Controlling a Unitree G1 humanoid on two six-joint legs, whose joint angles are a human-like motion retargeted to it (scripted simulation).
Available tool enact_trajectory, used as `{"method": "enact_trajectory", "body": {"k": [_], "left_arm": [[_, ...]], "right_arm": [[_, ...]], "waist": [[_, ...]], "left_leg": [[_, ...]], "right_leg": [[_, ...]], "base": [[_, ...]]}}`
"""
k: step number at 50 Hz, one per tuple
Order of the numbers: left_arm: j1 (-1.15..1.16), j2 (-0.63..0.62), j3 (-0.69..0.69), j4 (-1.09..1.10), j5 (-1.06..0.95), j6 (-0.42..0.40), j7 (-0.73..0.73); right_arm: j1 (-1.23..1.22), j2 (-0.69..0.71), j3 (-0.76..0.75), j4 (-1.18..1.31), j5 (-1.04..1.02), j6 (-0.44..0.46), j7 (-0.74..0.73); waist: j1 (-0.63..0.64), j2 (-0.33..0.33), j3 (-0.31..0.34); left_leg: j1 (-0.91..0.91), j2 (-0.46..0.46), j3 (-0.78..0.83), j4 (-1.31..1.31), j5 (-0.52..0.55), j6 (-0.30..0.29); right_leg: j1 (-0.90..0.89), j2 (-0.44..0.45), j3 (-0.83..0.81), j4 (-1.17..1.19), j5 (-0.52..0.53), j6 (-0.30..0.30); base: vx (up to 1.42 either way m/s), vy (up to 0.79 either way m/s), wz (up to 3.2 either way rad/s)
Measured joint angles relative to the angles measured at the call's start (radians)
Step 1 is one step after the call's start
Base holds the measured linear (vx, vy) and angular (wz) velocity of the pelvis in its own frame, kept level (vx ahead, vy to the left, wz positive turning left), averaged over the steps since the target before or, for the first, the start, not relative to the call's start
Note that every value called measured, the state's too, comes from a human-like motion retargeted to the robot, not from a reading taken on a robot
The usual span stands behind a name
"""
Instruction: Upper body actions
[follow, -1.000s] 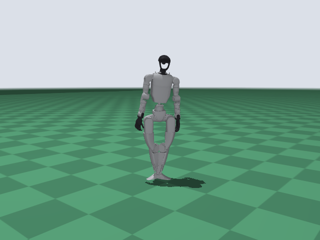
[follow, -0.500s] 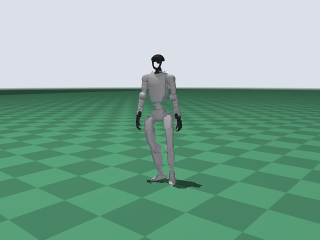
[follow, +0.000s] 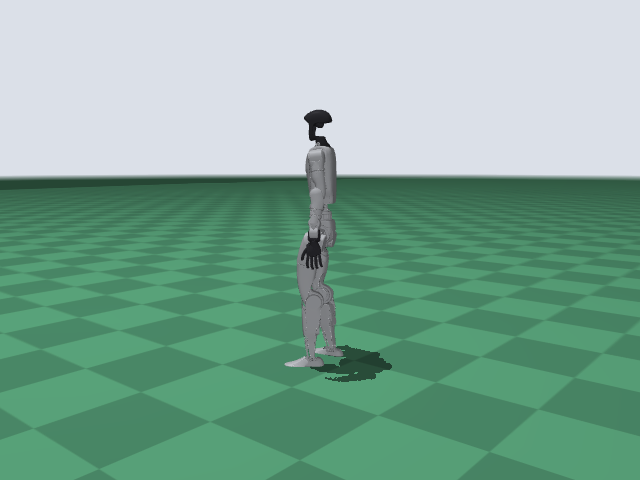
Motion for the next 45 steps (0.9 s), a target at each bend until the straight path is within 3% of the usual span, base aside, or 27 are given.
{"method": "enact_trajectory", "body": {"k": [2, 8, 13, 17, 20, 22, 24, 30, 35, 36, 39, 45], "left_arm": [[0.000, -0.002, -0.002, -0.006, -0.027, -0.009, 0.016], [0.003, -0.021, 0.067, 0.054, -0.105, -0.011, -0.020], [0.029, -0.033, 0.067, 0.114, -0.069, -0.007, -0.001], [0.038, -0.019, 0.028, 0.131, -0.022, -0.006, -0.049], [0.021, -0.021, 0.025, 0.139, 0.031, 0.018, -0.043], [0.014, -0.033, 0.002, 0.127, 0.026, 0.013, -0.021], [0.013, -0.045, -0.006, 0.107, 0.007, 0.003, -0.028], [-0.008, -0.074, -0.028, 0.069, -0.026, -0.024, -0.039], [-0.013, -0.079, -0.058, 0.071, -0.004, -0.033, -0.036], [-0.007, -0.076, -0.063, 0.076, 0.005, -0.036, -0.032], [0.005, -0.067, -0.080, 0.098, 0.026, -0.037, -0.026], [-0.030, -0.039, -0.099, 0.183, 0.031, -0.007, -0.024]], "right_arm": [[0.019, -0.001, -0.017, 0.021, -0.006, 0.009, -0.007], [0.052, 0.037, -0.006, 0.028, -0.022, 0.011, 0.000], [0.089, 0.077, -0.001, 0.016, -0.032, 0.007, 0.040], [0.108, 0.098, 0.020, 0.009, -0.052, 0.006, 0.035], [0.121, 0.104, 0.018, 0.022, -0.059, 0.008, 0.030], [0.141, 0.100, -0.001, 0.036, -0.057, 0.011, 0.020], [0.155, 0.092, -0.011, 0.049, -0.061, 0.019, 0.015], [0.169, 0.059, -0.048, 0.069, -0.063, 0.033, -0.001], [0.148, 0.025, -0.072, 0.058, -0.059, 0.033, -0.006], [0.142, 0.020, -0.081, 0.047, -0.061, 0.030, -0.008], [0.133, 0.011, -0.101, 0.006, -0.062, 0.014, 0.004], [0.122, 0.031, -0.138, -0.111, 0.004, -0.026, 0.047]], "waist": [[0.045, -0.010, -0.022], [-0.020, -0.030, -0.022], [-0.028, -0.018, -0.068], [-0.090, -0.010, -0.061], [0.015, -0.023, -0.070], [-0.097, -0.016, -0.062], [-0.129, -0.018, -0.065], [-0.105, -0.049, -0.066], [-0.027, -0.046, -0.037], [-0.017, -0.046, -0.040], [-0.049, -0.030, -0.057], [-0.127, -0.010, -0.019]], "left_leg": [[-0.005, -0.007, 0.034, 0.007, -0.019, 0.006], [0.018, -0.044, 0.061, 0.026, -0.056, 0.030], [0.007, -0.017, 0.137, 0.013, -0.068, 0.032], [0.029, -0.002, 0.183, -0.007, -0.063, 0.032], [0.047, 0.020, 0.326, -0.016, -0.071, 0.015], [0.041, 0.013, 0.226, -0.006, -0.052, 0.017], [0.036, 0.016, 0.207, 0.007, -0.046, 0.007], [0.000, 0.010, 0.157, 0.094, -0.061, -0.024], [0.007, -0.071, -0.114, 0.081, -0.024, -0.059], [0.006, -0.084, -0.137, 0.072, -0.021, -0.040], [0.029, -0.056, -0.015, 0.038, -0.027, -0.016], [0.049, -0.049, 0.000, 0.015, -0.030, 0.012]], "right_leg": [[-0.005, -0.007, -0.034, 0.021, 0.007, 0.026], [0.094, -0.027, -0.172, -0.128, 0.051, 0.094], [0.024, 0.007, -0.018, -0.128, 0.100, 0.095], [0.018, 0.032, 0.014, -0.121, 0.105, 0.079], [0.002, 0.056, 0.149, -0.109, 0.098, 0.069], [0.006, 0.043, 0.027, -0.114, 0.115, 0.060], [0.018, 0.028, -0.010, -0.128, 0.121, 0.066], [0.015, 0.000, -0.007, -0.153, 0.149, 0.064], [0.017, 0.022, 0.084, -0.148, 0.177, 0.053], [0.010, 0.026, 0.108, -0.141, 0.178, 0.051], [-0.006, 0.038, 0.120, -0.119, 0.172, 0.051], [-0.001, 0.051, 0.119, -0.114, 0.192, 0.064]], "base": [[0.11, 0.16, -1.73], [-0.04, 0.07, -0.86], [-0.03, -0.03, -1.07], [-0.09, -0.11, -0.57], [-0.09, -0.13, -1.41], [0.02, -0.09, 2.15], [0.02, -0.11, 1.19], [-0.02, -0.06, 0.09], [0.00, 0.07, -0.89], [0.03, 0.12, -0.96], [0.09, 0.12, -0.21], [-0.02, 0.07, -0.02]]}}
